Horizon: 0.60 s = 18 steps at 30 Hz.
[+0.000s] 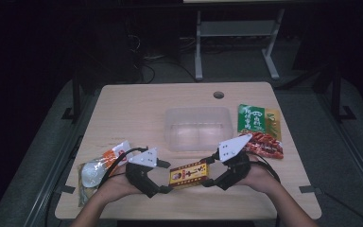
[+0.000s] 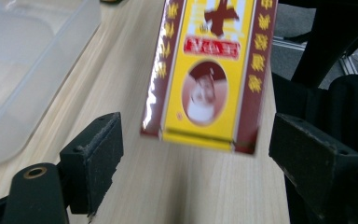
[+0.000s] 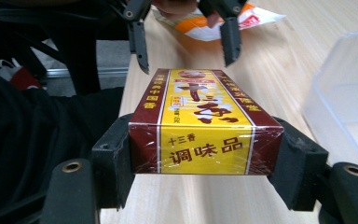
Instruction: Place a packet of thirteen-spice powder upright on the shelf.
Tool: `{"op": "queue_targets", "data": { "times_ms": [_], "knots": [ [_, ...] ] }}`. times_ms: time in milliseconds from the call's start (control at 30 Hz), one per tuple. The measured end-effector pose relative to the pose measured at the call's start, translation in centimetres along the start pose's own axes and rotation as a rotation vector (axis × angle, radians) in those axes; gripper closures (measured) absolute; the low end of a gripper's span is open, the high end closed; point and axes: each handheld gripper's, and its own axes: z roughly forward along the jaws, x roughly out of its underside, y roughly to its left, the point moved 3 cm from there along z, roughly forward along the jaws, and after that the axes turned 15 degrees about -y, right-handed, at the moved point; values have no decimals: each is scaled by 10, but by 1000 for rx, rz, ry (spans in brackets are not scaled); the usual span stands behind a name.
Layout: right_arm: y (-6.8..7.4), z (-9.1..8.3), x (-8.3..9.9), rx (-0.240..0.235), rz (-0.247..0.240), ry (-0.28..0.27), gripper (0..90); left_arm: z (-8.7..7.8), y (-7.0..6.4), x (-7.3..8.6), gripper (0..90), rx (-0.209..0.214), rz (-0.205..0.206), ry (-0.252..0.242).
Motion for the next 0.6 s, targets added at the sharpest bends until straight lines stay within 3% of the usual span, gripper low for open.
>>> {"op": "queue_targets", "data": {
  "times_ms": [67,167,267,333,400,433,500,600],
  "knots": [
    [-2,-2,0,14,-14,4,320,0,-1,2,160,-18,-2,6],
    [-5,-5,0,33,3,3,320,1,-4,10,156,-59,-29,21],
    [-6,-7,2,49,19,14,321,3,-6,20,157,-67,-58,63],
    [-8,-8,2,63,6,19,321,3,-8,25,157,-78,-74,63],
    [-10,-9,1,76,22,15,320,4,-10,28,157,-114,-73,45],
    [-11,-9,0,81,19,19,320,3,-10,31,157,-132,-51,49],
    [-14,-9,-2,95,8,26,321,2,-12,35,157,-172,-46,45],
    [-18,-10,-5,111,19,22,321,-1,-12,39,157,-196,-34,37]
  ]
}}
